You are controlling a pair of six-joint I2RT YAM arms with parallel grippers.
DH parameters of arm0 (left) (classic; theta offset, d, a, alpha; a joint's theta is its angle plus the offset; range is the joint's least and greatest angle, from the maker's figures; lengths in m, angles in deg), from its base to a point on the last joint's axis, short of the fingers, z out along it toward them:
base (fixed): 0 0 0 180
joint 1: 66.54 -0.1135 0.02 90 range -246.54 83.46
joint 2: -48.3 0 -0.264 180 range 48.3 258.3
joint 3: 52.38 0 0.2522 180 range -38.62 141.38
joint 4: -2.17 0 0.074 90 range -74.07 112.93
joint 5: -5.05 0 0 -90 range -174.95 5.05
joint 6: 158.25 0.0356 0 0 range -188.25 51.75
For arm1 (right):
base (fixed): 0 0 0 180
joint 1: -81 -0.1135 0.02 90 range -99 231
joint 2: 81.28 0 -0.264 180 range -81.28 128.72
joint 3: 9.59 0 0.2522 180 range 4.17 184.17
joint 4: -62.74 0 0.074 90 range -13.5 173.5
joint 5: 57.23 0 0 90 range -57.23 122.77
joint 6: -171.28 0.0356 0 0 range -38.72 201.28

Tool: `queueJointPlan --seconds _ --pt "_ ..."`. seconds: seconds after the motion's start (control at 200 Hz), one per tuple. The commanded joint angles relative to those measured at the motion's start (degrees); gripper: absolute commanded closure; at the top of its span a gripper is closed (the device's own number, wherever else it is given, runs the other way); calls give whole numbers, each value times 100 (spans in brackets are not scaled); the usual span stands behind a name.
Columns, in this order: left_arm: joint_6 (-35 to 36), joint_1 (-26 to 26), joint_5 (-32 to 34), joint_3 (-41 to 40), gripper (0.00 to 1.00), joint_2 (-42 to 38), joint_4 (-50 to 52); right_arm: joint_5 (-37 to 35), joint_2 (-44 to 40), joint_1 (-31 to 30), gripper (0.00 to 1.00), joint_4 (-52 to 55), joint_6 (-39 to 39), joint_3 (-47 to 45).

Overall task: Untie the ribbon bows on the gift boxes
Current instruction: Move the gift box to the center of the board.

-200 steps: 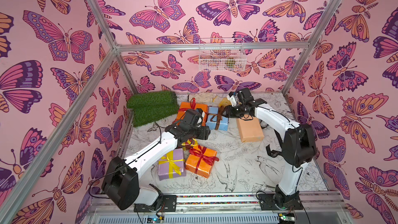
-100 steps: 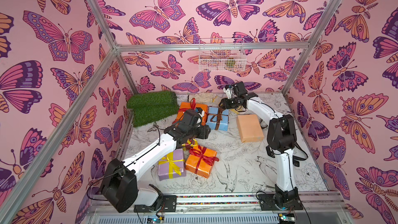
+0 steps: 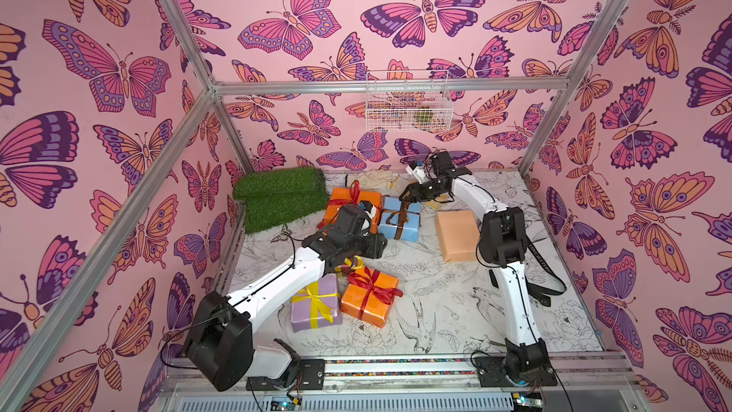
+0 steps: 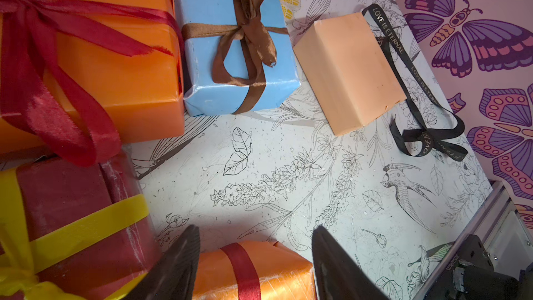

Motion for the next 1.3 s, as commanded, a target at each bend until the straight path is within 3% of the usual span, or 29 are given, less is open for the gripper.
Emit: queueJointPlan --seconds 0.0,0.22,0.491,0.596,0.731,0.957,1.297 --pt "104 -14 -5 -92 36 -91 -80 219 -155 -121 45 596 -636 -40" --pt "251 -18 256 -137 35 80 -89 -106 -695 -288 50 1196 -1598 -712" --pt "443 -27 234 110 35 678 -247 -181 -2178 -306 52 799 -1814 -2834" --pt "626 -26 180 383 35 1090 -269 -529 -2702 -374 52 657 -1593 -3398" --pt "658 -46 149 734 35 1595 -279 -1483 -3400 -456 52 143 -803 -3978" --pt "680 -155 137 1081 35 1954 -317 -1353 -4210 -529 56 -349 87 -4483" --pt "771 -316 -467 1699 35 2662 -291 -1788 -4458 -605 69 -754 759 -5206"
